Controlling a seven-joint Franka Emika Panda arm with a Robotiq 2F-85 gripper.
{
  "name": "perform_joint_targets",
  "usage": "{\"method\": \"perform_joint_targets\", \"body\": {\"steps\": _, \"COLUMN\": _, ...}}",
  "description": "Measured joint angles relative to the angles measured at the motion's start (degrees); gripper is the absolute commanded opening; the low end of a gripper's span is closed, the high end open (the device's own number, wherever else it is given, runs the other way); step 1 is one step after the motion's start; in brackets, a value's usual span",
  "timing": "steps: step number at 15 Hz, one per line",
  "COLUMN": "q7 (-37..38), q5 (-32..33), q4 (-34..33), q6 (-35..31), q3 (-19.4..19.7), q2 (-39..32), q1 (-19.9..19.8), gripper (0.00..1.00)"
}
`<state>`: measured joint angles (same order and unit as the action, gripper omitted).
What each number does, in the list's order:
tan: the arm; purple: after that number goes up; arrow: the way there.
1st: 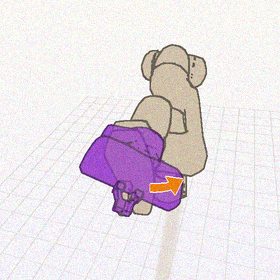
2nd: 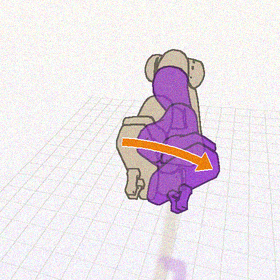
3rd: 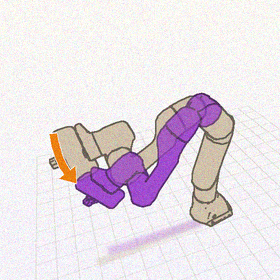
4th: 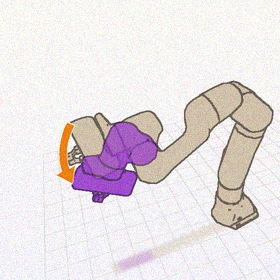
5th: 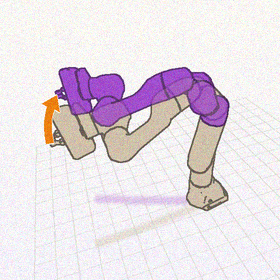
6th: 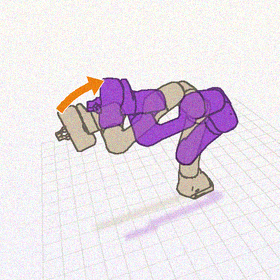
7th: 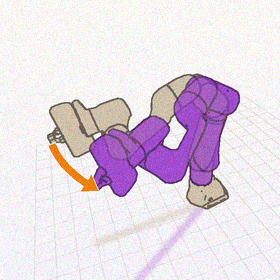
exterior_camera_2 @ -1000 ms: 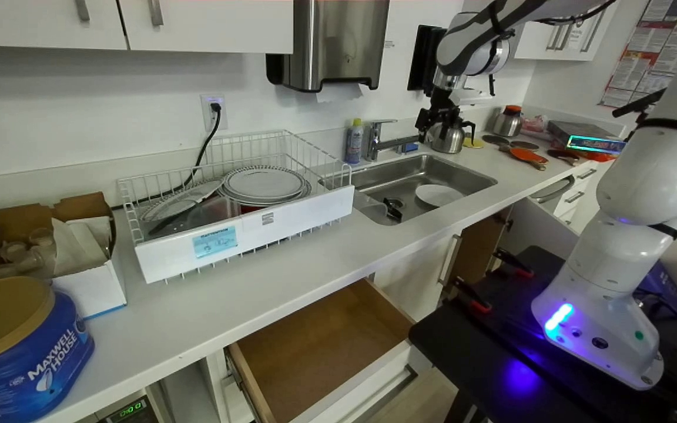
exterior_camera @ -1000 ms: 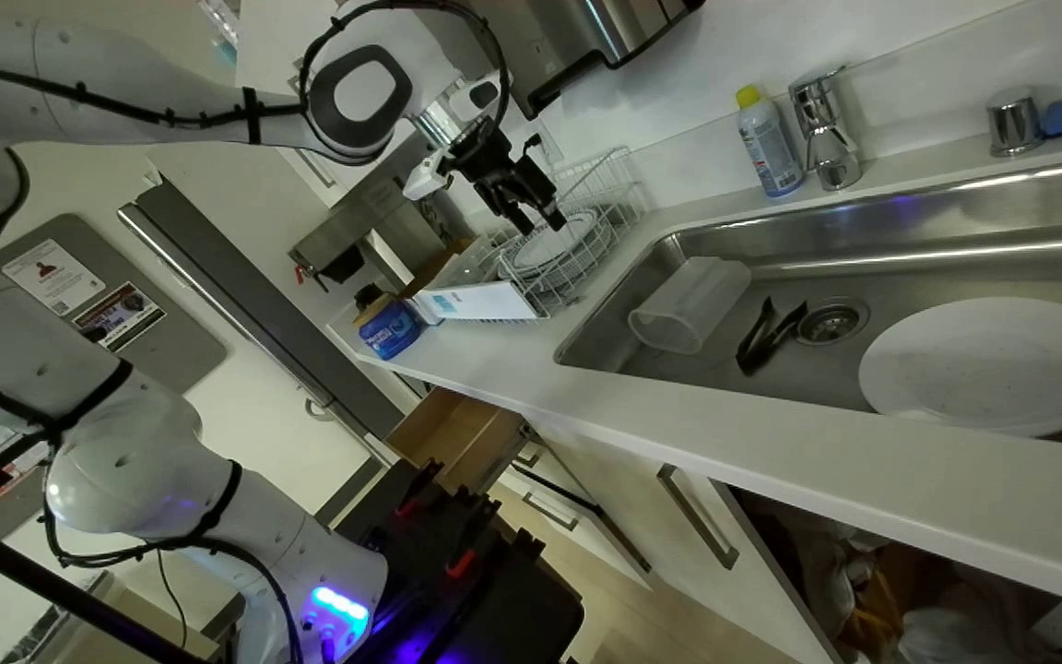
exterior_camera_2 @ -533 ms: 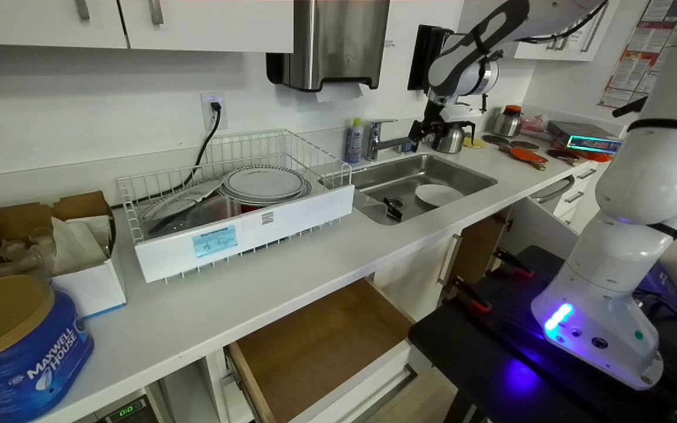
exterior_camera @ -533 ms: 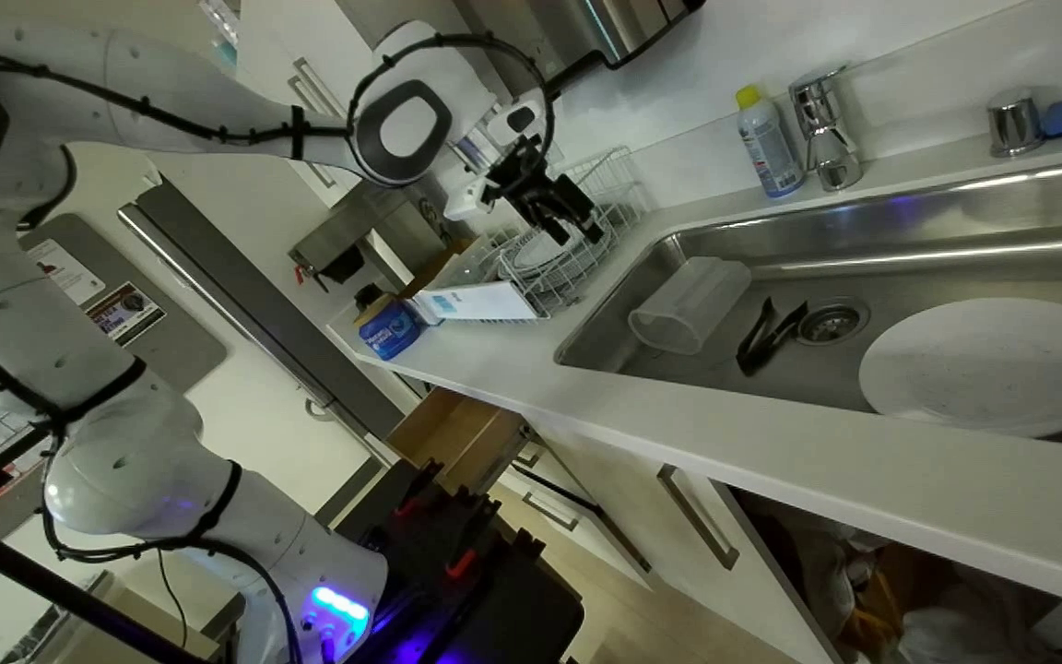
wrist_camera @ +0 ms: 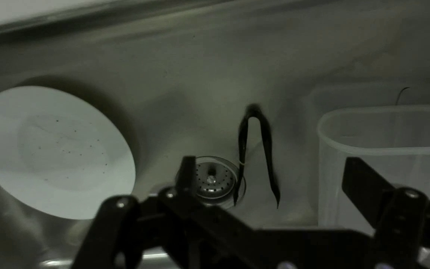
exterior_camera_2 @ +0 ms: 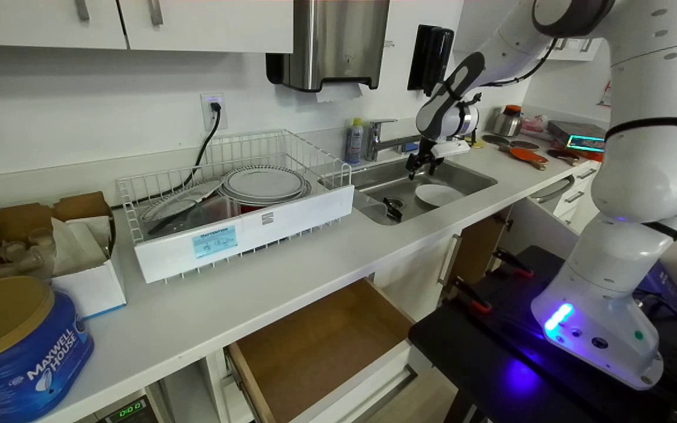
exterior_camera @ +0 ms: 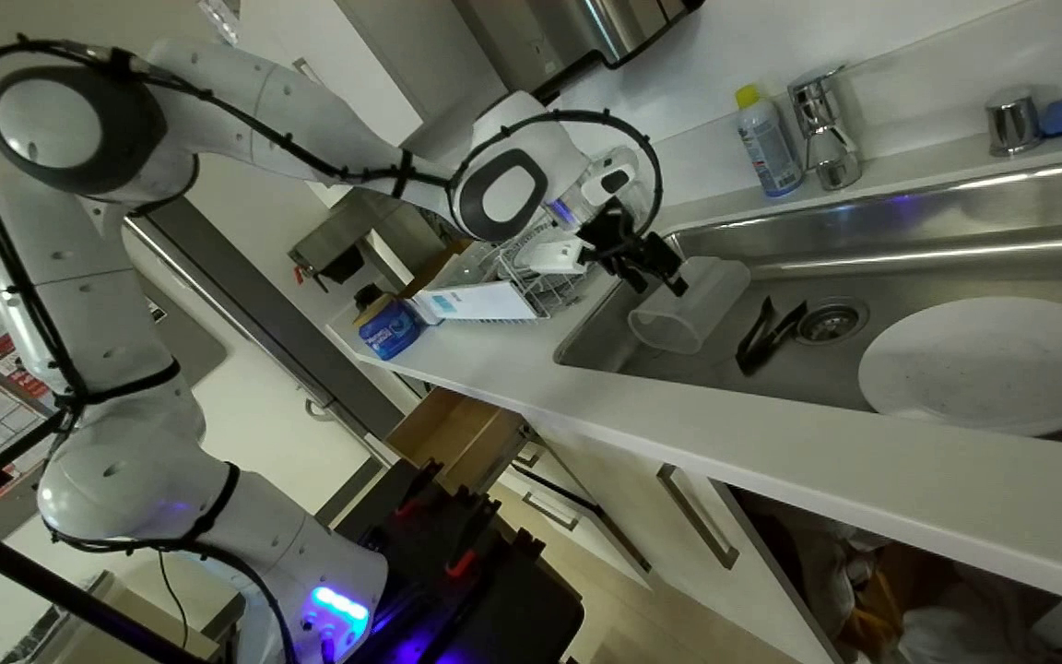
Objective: Remove the black tongs from the sink and place them inside the open drawer on the left
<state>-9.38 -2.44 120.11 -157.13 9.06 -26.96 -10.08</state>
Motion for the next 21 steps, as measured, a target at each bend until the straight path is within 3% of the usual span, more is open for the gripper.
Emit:
{"method": "perform_joint_targets", "body": {"steps": 6, "q7": 3.4, "q5": 1.3, "q4": -10.1, "q6": -1.2, "q3": 0.8, "q2": -12.6, "q1": -1.0, "gripper": 1.0}}
{"method": "perform_joint_targets", "body": {"steps": 13, "q7": 5.7, "q5": 1.4, "q4": -12.5, "q6": -1.2, "q3": 1.0, "q2": -14.5, "q1": -0.8, "gripper": 1.0}}
{"method": "perform_joint_targets", "body": {"steps": 21, "q7": 13.4, "q5": 1.0, "q4": -25.4, "q6": -1.5, "q3": 1.2, "q2": -27.0, "q1": -0.6, "gripper": 1.0}}
